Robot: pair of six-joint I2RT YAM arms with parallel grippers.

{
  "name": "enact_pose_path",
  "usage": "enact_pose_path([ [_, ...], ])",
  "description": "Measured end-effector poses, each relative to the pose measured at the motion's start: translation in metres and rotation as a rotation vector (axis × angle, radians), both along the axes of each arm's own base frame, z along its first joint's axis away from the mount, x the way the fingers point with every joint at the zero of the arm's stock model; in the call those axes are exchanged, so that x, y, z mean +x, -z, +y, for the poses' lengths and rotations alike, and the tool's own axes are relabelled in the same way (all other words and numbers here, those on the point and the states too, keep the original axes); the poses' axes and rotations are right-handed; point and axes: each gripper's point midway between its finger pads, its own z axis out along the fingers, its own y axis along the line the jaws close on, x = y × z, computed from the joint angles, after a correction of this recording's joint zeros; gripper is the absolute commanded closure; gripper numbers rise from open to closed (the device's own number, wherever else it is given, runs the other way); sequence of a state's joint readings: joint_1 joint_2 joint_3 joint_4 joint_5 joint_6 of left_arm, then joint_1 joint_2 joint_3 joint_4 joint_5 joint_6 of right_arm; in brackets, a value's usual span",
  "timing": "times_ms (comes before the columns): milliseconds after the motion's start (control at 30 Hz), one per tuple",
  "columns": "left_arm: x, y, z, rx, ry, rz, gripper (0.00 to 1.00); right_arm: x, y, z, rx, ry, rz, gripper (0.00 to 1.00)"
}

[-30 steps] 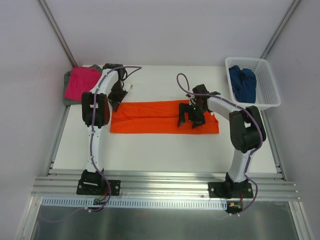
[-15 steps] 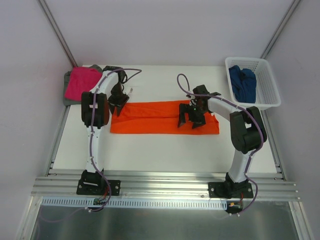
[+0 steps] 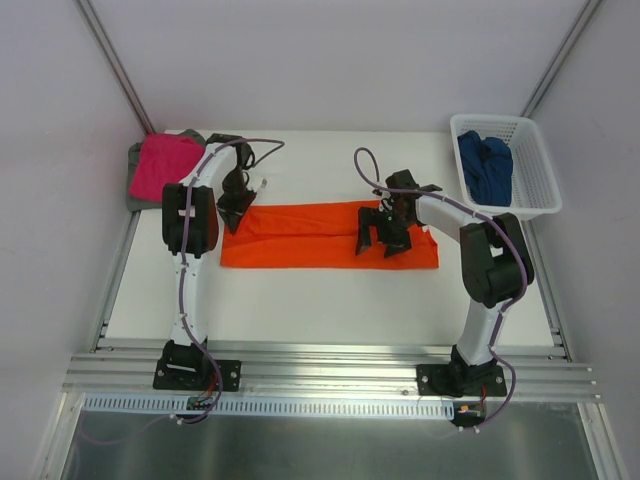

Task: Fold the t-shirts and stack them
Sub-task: Fold the tshirt

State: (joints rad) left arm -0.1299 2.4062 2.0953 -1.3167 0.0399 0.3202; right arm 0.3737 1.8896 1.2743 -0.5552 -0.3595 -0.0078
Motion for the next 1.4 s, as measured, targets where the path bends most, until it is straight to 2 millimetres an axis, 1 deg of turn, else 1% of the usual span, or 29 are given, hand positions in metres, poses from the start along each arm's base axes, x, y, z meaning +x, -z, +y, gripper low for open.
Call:
enact_pose_path([
  [33, -0.001, 0.000, -0.001, -0.004, 0.001, 0.003, 0.99, 0.000, 0.000, 0.000, 0.000, 0.000, 0.000, 0.00],
  [67, -0.002, 0.001, 0.000, -0.004, 0.000, 0.007, 1.00, 0.000, 0.000, 0.000, 0.000, 0.000, 0.000, 0.00],
  [333, -0.003, 0.002, 0.002, 0.005, -0.001, 0.012, 1.00, -0.002, 0.000, -0.001, -0.001, 0.000, 0.001, 0.00],
  [667, 0.000, -0.004, 0.020, 0.072, -0.016, -0.010, 1.00, -0.002, 0.000, -0.001, -0.001, 0.000, 0.001, 0.01],
  [733, 0.001, -0.005, 0.021, 0.078, -0.016, -0.016, 1.00, -0.002, 0.000, -0.001, -0.001, 0.000, 0.001, 0.01],
  [767, 0.001, -0.006, 0.021, 0.078, -0.017, -0.017, 0.97, -0.002, 0.000, -0.001, -0.001, 0.000, 0.001, 0.00],
  [800, 0.000, -0.007, 0.022, 0.079, -0.017, -0.018, 0.88, -0.002, 0.000, -0.001, -0.001, 0.000, 0.001, 0.01],
  [833, -0.001, -0.007, 0.022, 0.080, -0.016, -0.017, 0.74, -0.002, 0.000, -0.001, -0.001, 0.000, 0.001, 0.01],
  [867, -0.003, -0.007, 0.023, 0.085, -0.016, -0.014, 0.57, -0.002, 0.000, -0.001, -0.001, 0.000, 0.001, 0.00],
  [900, -0.005, -0.007, 0.024, 0.092, -0.017, -0.007, 0.26, -0.002, 0.000, -0.001, -0.001, 0.000, 0.001, 0.00],
  [933, -0.007, -0.007, 0.026, 0.101, -0.014, -0.002, 0.18, -0.002, 0.000, -0.001, -0.001, 0.000, 0.001, 0.01],
  [1000, -0.008, -0.009, 0.027, 0.110, -0.019, -0.002, 0.06, -0.002, 0.000, -0.001, -0.001, 0.000, 0.001, 0.00],
  [1067, -0.006, -0.013, 0.028, 0.112, -0.019, -0.021, 0.07, -0.002, 0.000, -0.001, -0.001, 0.000, 0.001, 0.00],
  [1100, -0.005, -0.018, 0.027, 0.109, -0.019, -0.034, 0.19, -0.002, 0.000, -0.001, -0.001, 0.000, 0.001, 0.00],
  [1133, -0.005, -0.023, 0.027, 0.106, -0.020, -0.046, 0.24, -0.002, 0.000, -0.001, -0.001, 0.000, 0.001, 0.01],
  [1200, -0.008, -0.036, 0.026, 0.089, -0.017, -0.079, 0.25, -0.002, 0.000, -0.001, -0.001, 0.000, 0.001, 0.00],
  [1233, -0.015, -0.042, 0.025, 0.082, -0.016, -0.084, 0.25, -0.002, 0.000, -0.001, -0.001, 0.000, 0.001, 0.00],
  [1300, -0.035, -0.050, 0.023, 0.056, -0.016, -0.065, 0.26, -0.002, 0.000, -0.001, -0.001, 0.000, 0.001, 0.01],
  [1367, -0.057, -0.052, 0.017, 0.017, -0.022, -0.012, 0.28, -0.002, 0.000, -0.001, -0.001, 0.000, 0.001, 0.01],
  [1400, -0.064, -0.050, 0.014, -0.001, -0.027, 0.013, 0.30, -0.002, 0.000, -0.001, 0.000, 0.000, 0.001, 0.01],
])
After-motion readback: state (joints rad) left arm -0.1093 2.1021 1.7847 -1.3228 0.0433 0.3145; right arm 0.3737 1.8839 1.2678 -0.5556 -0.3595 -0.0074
